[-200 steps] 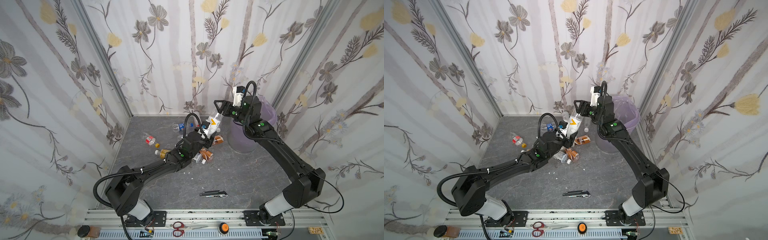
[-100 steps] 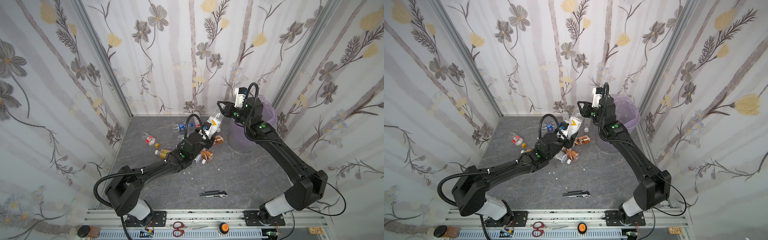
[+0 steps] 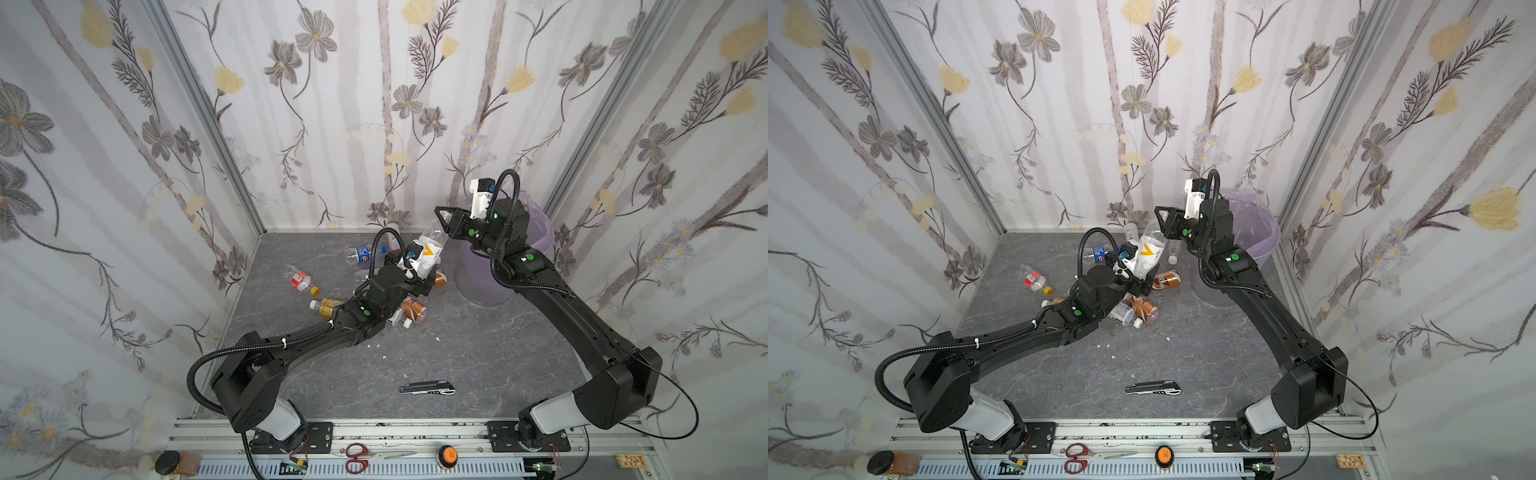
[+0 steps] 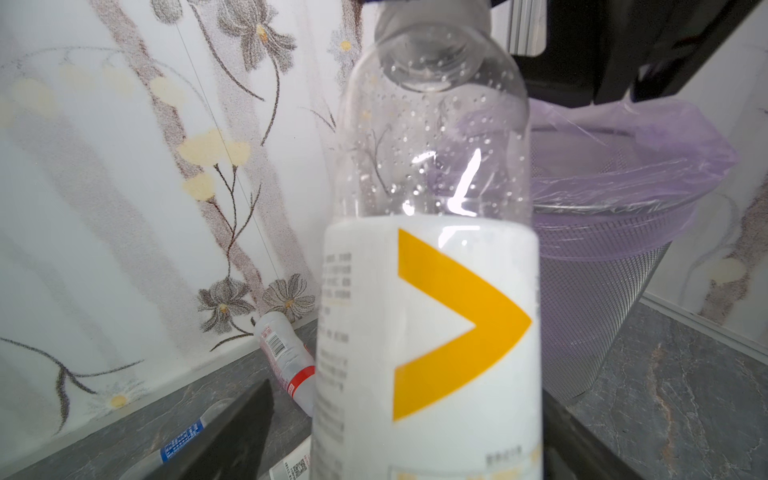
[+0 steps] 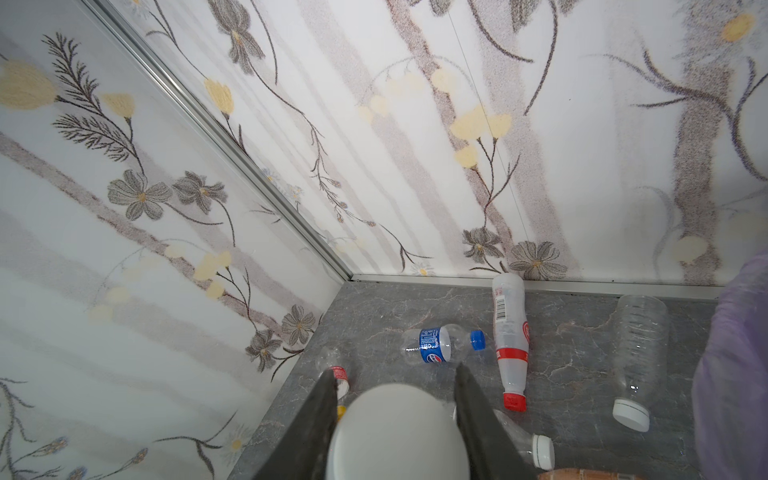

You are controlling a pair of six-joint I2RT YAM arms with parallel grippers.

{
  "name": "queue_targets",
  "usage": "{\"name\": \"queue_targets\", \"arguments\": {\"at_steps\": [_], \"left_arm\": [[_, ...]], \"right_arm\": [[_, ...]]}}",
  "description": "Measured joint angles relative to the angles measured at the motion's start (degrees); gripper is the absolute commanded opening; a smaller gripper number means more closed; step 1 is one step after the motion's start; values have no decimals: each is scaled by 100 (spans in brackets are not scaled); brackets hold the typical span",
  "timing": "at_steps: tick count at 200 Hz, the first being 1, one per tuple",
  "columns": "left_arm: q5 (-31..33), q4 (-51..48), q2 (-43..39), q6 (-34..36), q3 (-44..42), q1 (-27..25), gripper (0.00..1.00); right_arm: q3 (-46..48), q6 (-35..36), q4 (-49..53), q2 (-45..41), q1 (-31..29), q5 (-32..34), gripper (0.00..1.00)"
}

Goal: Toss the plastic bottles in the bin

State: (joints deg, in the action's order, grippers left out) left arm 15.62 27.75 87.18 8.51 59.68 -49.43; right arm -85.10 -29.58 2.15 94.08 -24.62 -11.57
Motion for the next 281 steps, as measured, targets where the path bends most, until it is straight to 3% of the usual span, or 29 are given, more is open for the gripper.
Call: {"name": "queue_targets", "arguments": {"at_steps": [50,90,126,163,180,205,220,238,281], "left_arm": [[61,13,-466,-22,-63,-92,100],[76,76,-1106,-153,-96,-98,100],[44,155,-1373,-232,-96,-103,100],[-31,160,-1388,-238,-131,-103,100],[-55,155,-1370,-254,-168,-103,100],[-85,157,-1340,-306,-214,-105,100],[-85,160,-1344,-363,-262,-103,100],[-83,153,-1364,-400,-308,-103,100],[-61,164,-1276,-474,-284,-103,100]], "right_arm": [[-940,634,586,-116,2,654,13],[-1650,1705,723,-761,-341,2046,11],[-1274,3069,-382,-1781,-879,3467,14],[-551,4127,-1808,-2090,-750,4575,16],[-330,4225,-2024,-1792,-275,4865,27],[-98,3838,-1456,-1108,317,5075,76],[109,3731,-713,-964,369,5101,91],[219,3648,-557,-1325,326,5027,100],[-2,3309,-962,-2153,302,4824,100]]}}
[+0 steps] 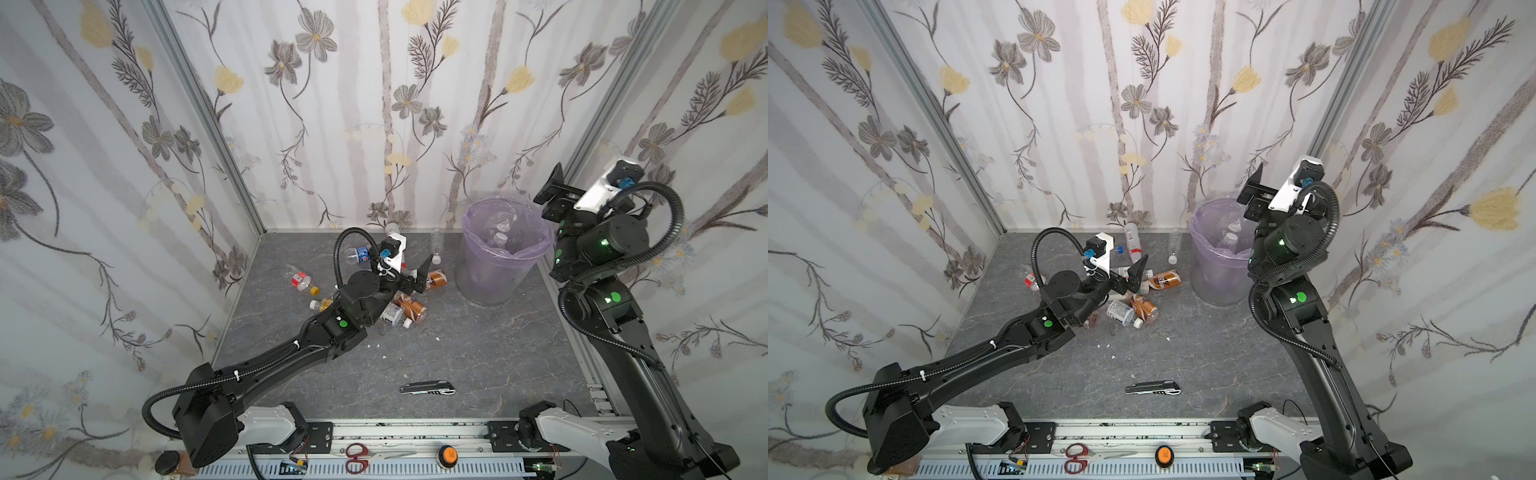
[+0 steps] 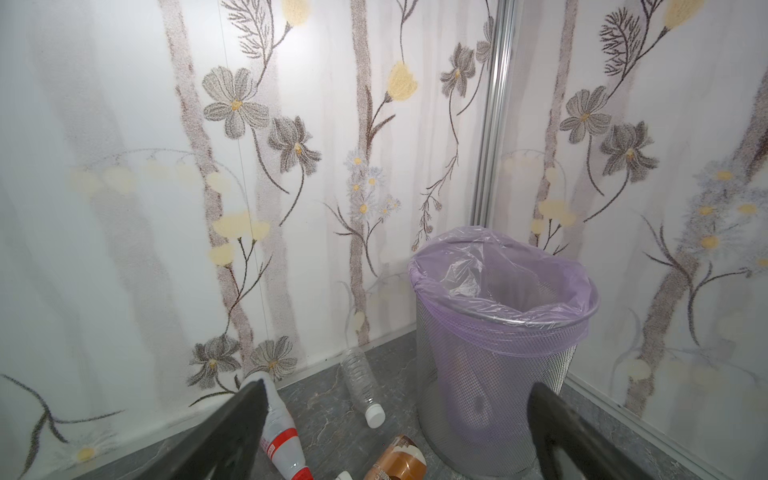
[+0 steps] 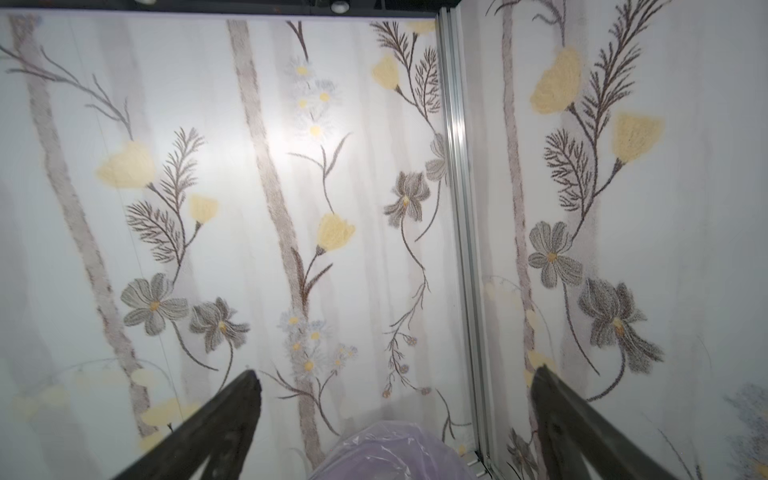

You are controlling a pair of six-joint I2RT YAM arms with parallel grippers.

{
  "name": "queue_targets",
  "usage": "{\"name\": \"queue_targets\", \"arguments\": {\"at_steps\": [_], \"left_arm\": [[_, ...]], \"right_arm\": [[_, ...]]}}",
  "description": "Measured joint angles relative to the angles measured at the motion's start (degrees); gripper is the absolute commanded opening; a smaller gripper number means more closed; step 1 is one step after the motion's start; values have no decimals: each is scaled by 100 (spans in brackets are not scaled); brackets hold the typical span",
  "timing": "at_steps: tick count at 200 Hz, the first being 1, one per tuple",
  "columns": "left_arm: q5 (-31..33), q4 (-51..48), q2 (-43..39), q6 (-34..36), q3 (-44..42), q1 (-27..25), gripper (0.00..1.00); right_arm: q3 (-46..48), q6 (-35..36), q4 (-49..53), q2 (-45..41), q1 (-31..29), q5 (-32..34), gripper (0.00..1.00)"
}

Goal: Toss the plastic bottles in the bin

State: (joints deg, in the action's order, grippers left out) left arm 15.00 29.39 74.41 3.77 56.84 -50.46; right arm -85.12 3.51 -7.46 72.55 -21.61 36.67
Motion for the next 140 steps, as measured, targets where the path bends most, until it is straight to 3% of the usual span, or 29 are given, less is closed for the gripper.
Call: {"name": "queue_targets", "arguments": {"at_steps": [32,59,101,118,140], "left_arm": [[313,-332,437,-251,361,22,100],[787,-1246,807,-667,964,127,100],[1543,-2430,723,-1333,1075,293,100],[1460,-2806,533,-1733,1075,531,100],[859,-3416,407,-2546,1075,1342,100]], "right_arm": [[452,-210,70,-109,-44,-254,100],[907,-466,326,-170,-107,-546,100],[1397,-828,391,-197,-306,-960,100],[1493,-905,391,-142,-490,-1084,100],[1665,-1014,363,-66,-780,-1252,100]]}}
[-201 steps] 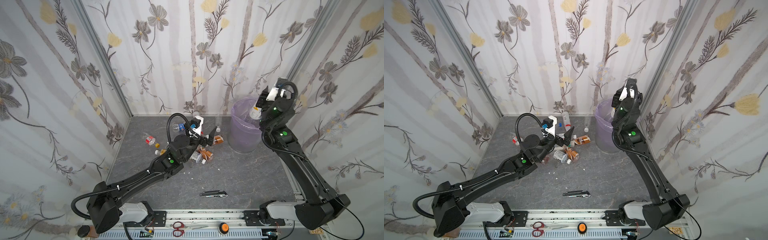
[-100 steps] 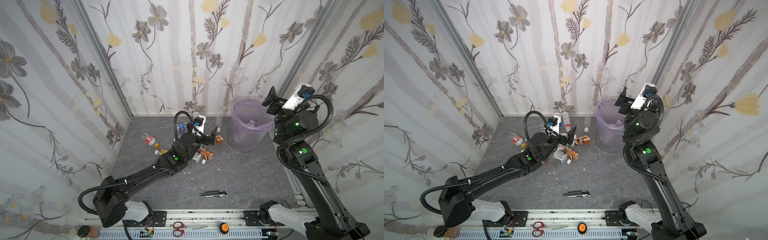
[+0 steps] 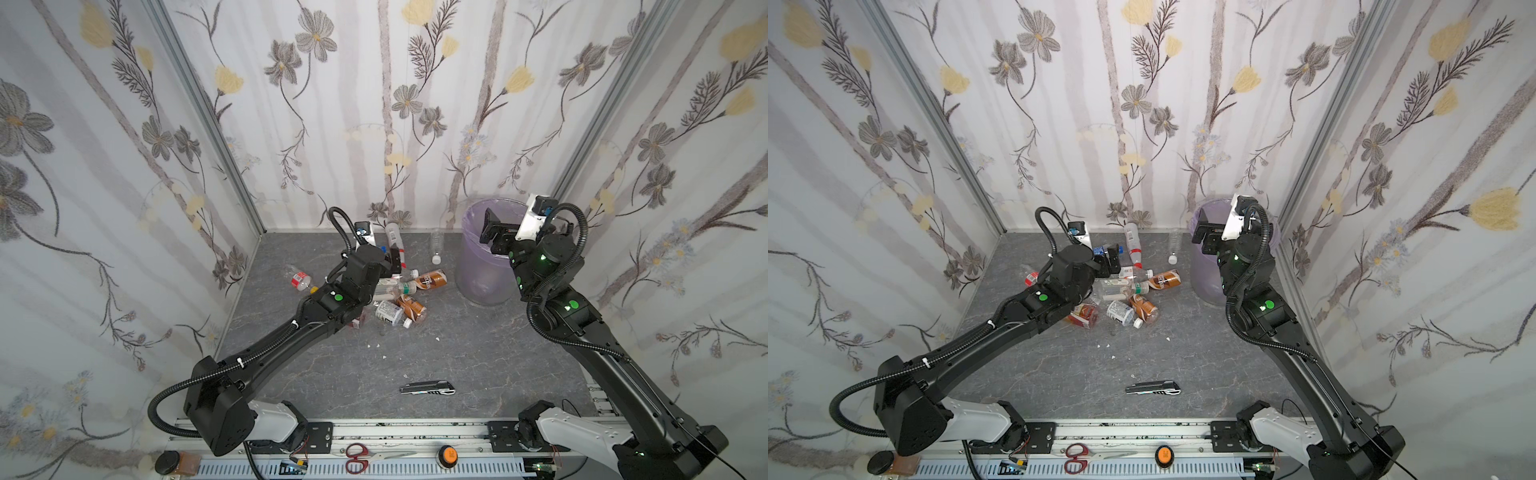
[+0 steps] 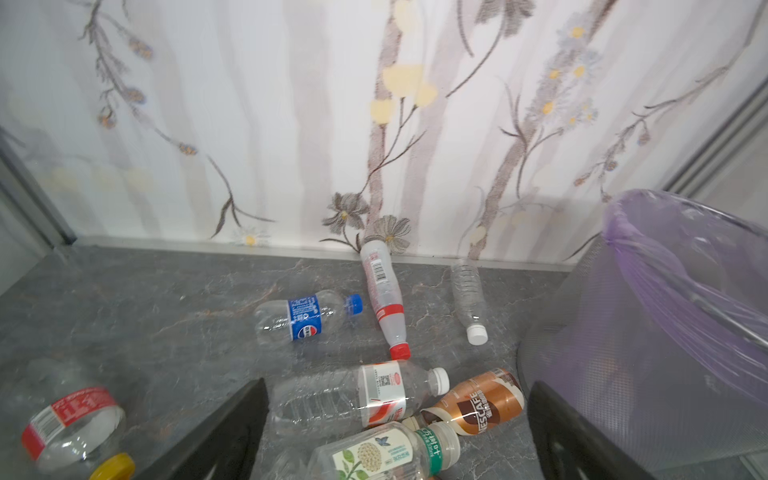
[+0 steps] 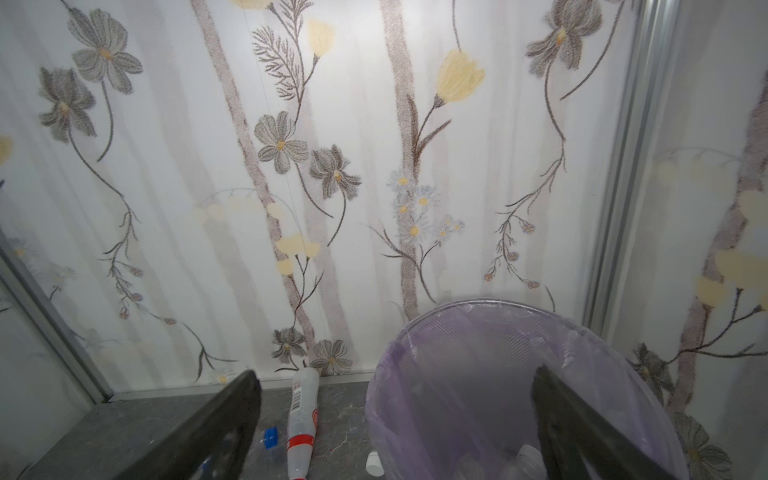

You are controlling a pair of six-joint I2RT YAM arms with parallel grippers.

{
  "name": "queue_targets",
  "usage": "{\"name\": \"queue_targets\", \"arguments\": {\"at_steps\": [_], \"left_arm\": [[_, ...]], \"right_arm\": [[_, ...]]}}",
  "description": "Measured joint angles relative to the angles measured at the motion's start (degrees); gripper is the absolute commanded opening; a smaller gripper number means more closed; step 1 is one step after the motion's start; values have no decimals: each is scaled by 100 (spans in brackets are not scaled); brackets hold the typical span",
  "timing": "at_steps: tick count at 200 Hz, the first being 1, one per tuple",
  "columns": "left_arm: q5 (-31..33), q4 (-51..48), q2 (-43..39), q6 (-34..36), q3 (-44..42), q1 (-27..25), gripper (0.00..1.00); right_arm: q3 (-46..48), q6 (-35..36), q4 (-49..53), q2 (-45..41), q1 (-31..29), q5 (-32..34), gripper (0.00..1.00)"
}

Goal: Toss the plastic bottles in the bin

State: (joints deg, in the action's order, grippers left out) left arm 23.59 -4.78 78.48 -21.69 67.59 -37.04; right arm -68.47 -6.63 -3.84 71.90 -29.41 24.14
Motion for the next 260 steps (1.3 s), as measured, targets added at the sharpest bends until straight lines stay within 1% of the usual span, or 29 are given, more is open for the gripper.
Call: {"name": "queue_targets", "arguments": {"at_steps": [2,6,14,22,35,55,77,92,107,122,137,162,201,231,260], "left_arm": [[-105,-87,0,-90,-13,184,100],[-243,-149,0,-223,-39,319,100],[-496,-400,-13,-538,-166,754,100],[-686,-590,-35,-782,-295,1029,100],[-1025,-935,-63,-1174,-466,1346,100],[-1259,-1213,-160,-1574,-627,1738,100],[-1458,-1325,-225,-1821,-699,2280,100],[-1742,-1340,-151,-1989,-710,2800,100],[-1982,-1349,131,-2094,-688,3355,100],[-2208,-1425,505,-2100,-553,3657,100],[-2468,-1473,846,-2083,-334,3742,100],[-2787,-1484,1427,-2031,170,3713,100],[-3062,-1495,2387,-1919,1158,3453,100],[-3314,-1515,3250,-1926,1847,3401,100],[-3436,-1593,3775,-1926,2553,3270,100]], "right_arm": [[15,-7,-4,9,-33,-17,100],[55,-44,-33,26,-85,-52,100],[136,-87,-74,81,-181,-157,100],[201,-162,-122,140,-284,-256,100],[282,-254,-149,245,-437,-417,100],[334,-354,-153,389,-662,-581,100],[385,-378,-160,474,-868,-671,100],[413,-376,-166,535,-1001,-750,100],[455,-372,-164,579,-1060,-835,100],[468,-334,-166,625,-1064,-839,100],[455,-306,-199,706,-1067,-870,100],[367,-195,-175,870,-1071,-881,100],[173,-116,-136,977,-1058,-876,100],[146,-76,-118,1014,-1058,-876,100],[140,-35,-118,1071,-1049,-876,100]]}}
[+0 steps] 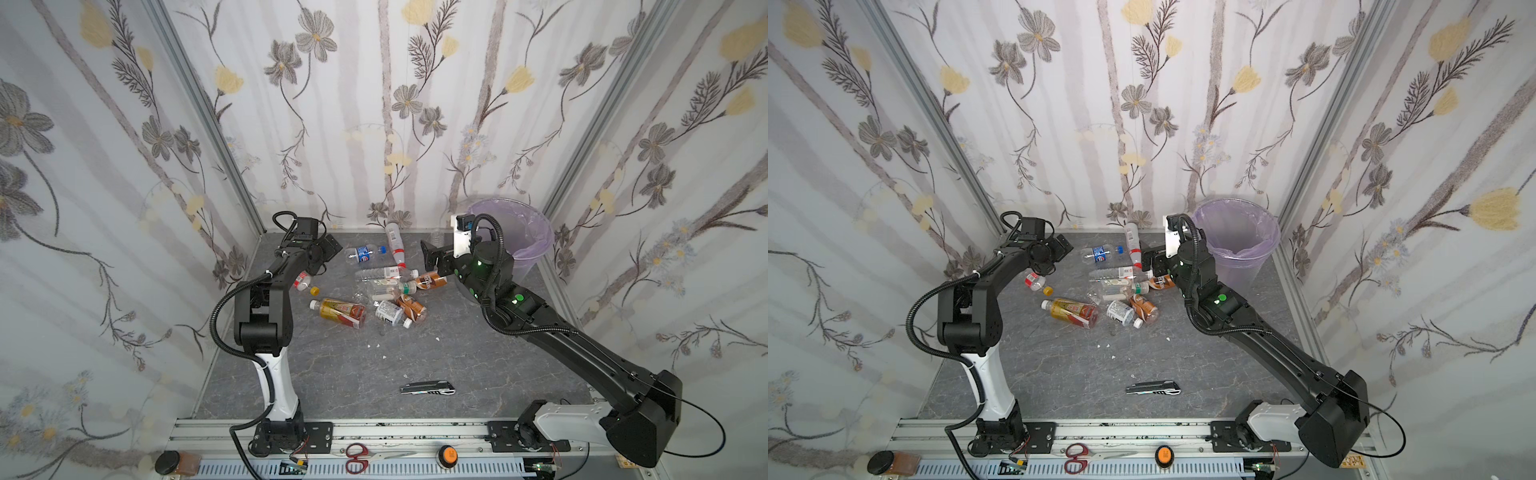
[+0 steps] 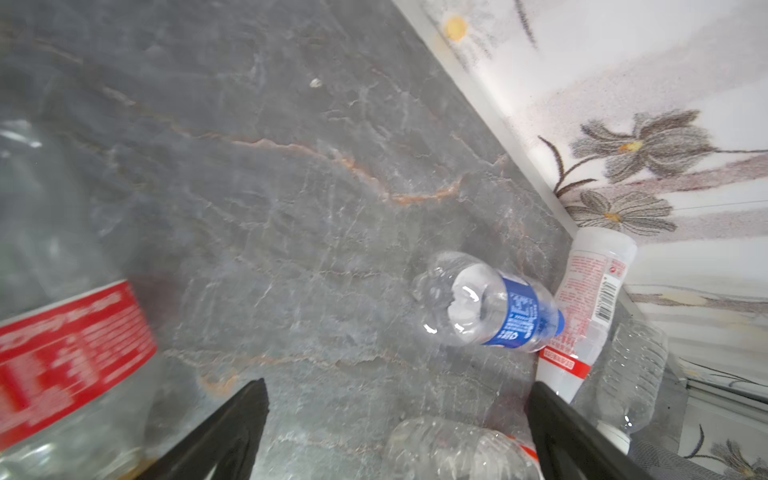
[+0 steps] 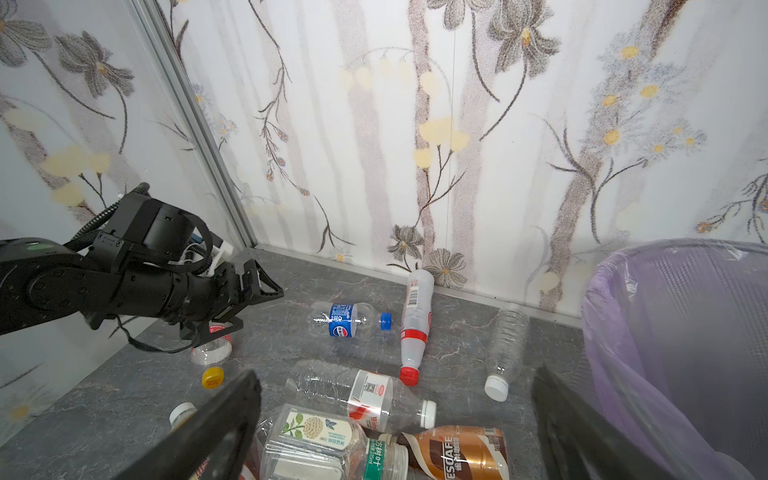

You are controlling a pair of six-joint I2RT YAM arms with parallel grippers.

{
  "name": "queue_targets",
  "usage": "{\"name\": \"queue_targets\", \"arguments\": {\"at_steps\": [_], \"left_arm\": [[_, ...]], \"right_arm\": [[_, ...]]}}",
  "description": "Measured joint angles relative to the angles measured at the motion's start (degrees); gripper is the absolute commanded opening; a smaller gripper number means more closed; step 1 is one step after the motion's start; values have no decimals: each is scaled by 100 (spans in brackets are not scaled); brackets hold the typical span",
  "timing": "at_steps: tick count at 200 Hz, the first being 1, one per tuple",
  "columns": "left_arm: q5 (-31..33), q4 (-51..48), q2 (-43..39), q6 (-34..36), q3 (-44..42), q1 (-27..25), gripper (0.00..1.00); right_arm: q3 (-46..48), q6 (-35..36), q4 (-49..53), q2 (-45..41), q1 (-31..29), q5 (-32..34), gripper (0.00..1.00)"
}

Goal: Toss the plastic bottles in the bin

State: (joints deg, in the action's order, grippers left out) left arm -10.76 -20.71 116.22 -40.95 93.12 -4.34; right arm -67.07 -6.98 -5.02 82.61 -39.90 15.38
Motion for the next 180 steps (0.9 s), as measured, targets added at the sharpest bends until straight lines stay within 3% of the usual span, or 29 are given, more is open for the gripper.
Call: {"name": "queue_targets", "arguments": {"at_steps": [56,118,180], "left_arm": [[-208,-44,894,-52,1556,-459,100],[-400,33,2367,197,3628,-822,100],[-284,17,2898,328,3958,-892,100]], "right_arm": [[-20,59,4,2,87,160,100],[-262,-208,247,-507,804,52,100],[-905,-619,455,-793,1582,-249,100]]}}
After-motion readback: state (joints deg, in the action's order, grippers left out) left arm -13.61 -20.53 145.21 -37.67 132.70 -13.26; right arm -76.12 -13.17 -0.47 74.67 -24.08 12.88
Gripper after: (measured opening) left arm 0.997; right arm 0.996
